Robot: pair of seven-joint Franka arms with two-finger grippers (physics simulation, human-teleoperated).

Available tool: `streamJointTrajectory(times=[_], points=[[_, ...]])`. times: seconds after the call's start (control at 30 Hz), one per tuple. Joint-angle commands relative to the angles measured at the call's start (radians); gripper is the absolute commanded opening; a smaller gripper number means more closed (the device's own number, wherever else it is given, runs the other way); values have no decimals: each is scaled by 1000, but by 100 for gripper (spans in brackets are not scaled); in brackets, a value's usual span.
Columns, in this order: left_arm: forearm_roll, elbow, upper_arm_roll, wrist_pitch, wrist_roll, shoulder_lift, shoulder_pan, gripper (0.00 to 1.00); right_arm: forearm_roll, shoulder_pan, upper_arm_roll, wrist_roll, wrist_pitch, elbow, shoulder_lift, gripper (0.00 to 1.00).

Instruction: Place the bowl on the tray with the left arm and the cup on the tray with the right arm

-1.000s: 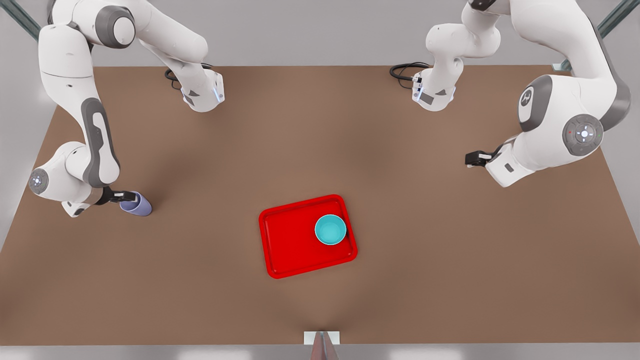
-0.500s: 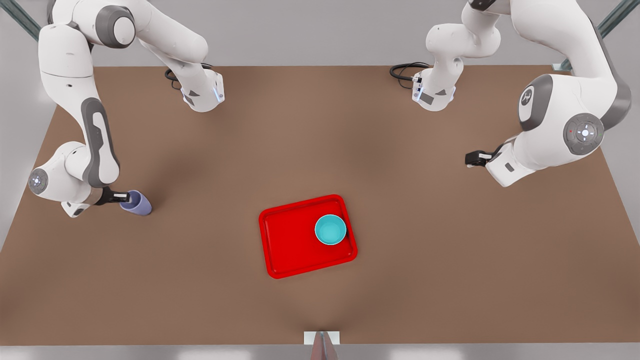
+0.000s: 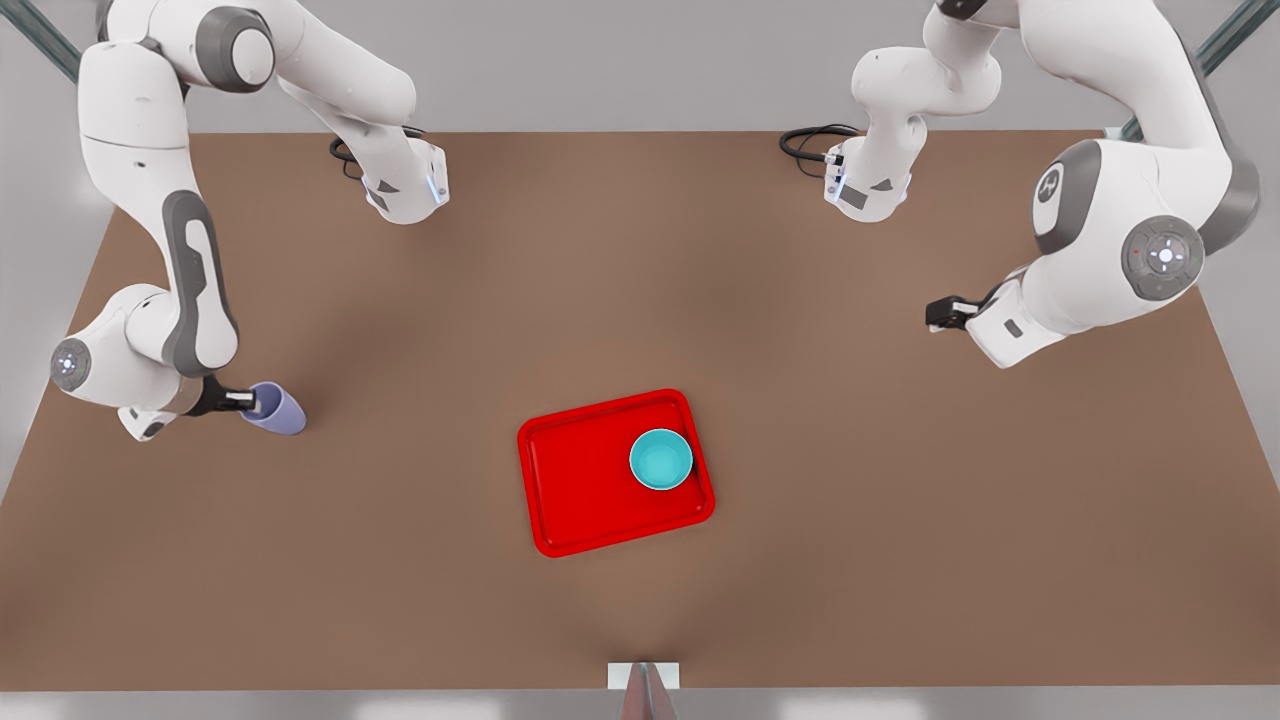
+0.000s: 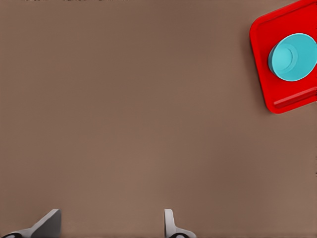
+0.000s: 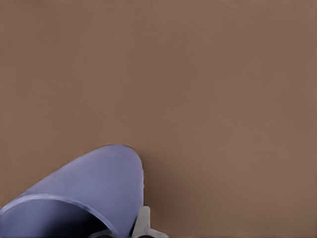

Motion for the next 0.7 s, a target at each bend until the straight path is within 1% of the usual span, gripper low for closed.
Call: streamJointTrajectory(times=[0.0, 0.07, 0.13, 0.27, 0.3, 0.37, 0.4, 0.47, 0.57, 0.63, 0.67], points=[[-1, 0, 0, 0, 0, 0, 2, 100, -12, 13, 0, 30, -18, 5, -7, 21], [0, 0, 2, 3, -2, 5, 2, 100, -12, 80, 1, 156, -109, 66, -19, 21], [-1, -2, 2, 2, -2, 6, 2, 100, -12, 111, 3, 210, -123, 68, -38, 21], [0, 0, 3, 0, -3, 3, 2, 100, -7, 231, 3, 345, -172, 120, -47, 21], [0, 0, 3, 0, -3, 3, 2, 100, -5, 260, 12, 380, -175, 133, -42, 21], [0, 0, 3, 0, -2, 3, 2, 100, -5, 260, 81, 438, -173, 163, -28, 21], [0, 0, 3, -2, -2, 3, 2, 100, -7, 270, 118, 503, -181, 189, -15, 21], [0, 0, 3, -3, 0, 0, 2, 100, -7, 344, 120, 601, -181, 221, -1, 21], [0, 0, 3, -3, -2, -2, 2, 100, -4, 470, 121, 759, -186, 339, 68, 21], [0, 0, 3, -3, -2, -2, 2, 100, 44, 504, 141, 803, -186, 403, 111, 21], [0, 0, 3, -3, -2, -2, 2, 100, 44, 547, 143, 874, -184, 428, 133, 21]])
